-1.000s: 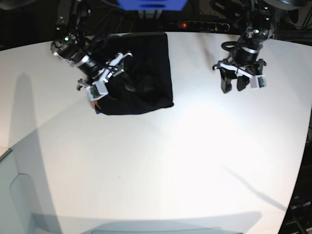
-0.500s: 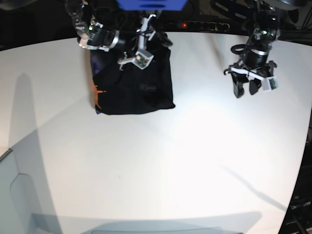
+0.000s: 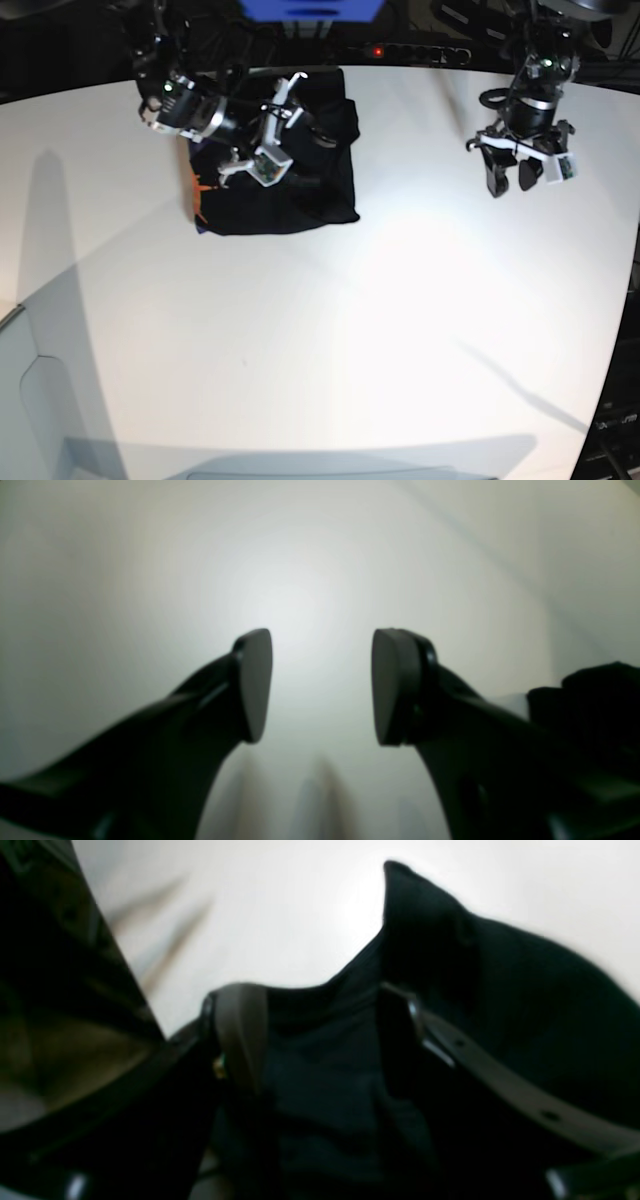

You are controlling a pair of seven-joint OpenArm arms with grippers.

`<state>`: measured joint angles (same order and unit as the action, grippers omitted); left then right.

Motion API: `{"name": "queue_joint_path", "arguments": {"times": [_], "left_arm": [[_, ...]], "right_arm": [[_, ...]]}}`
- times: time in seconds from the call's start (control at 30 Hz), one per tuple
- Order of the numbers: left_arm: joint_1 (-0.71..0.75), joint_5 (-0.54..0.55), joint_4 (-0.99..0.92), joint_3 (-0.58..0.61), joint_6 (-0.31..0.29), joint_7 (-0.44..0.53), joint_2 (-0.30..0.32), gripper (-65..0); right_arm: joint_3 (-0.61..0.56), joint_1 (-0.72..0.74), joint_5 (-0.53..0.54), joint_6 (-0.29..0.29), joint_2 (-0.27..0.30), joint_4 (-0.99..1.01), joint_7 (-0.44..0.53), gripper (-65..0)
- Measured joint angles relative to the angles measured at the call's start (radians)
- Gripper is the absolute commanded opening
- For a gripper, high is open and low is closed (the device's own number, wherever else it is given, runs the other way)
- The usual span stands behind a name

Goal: Fold the T-shirt properly
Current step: 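Lift the shirt edge with the right gripper and fold it over, then grasp the shirt edge with the left gripper and drag it toward the right gripper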

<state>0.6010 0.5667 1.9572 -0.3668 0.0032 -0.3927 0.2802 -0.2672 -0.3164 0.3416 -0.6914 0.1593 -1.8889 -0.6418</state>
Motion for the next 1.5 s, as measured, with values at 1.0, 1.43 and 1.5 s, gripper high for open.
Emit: {"name": "queue_joint_path", "arguments": {"times": [1.0, 1.43, 1.5], "left_arm": [[-0.049, 0.0, 0.014, 0.281, 0.008, 0.008, -0.105, -33.3], [-0.071, -0.003, -0.091, 0.506, 0.01, 0.006, -0.151, -18.7], [-0.078, -0.004, -0.117, 0.505, 0.016, 0.01, -0.153, -18.6]], "right_arm": [[0.046, -0.031, 0.005, 0.011, 0.108, -0.093, -0.002, -29.1], [0.28, 0.005, 0.003, 0.01, 0.056, -0.092, -0.013, -29.1], [0.29, 0.005, 0.003, 0.01, 0.056, -0.092, -0.013, -29.1]]}}
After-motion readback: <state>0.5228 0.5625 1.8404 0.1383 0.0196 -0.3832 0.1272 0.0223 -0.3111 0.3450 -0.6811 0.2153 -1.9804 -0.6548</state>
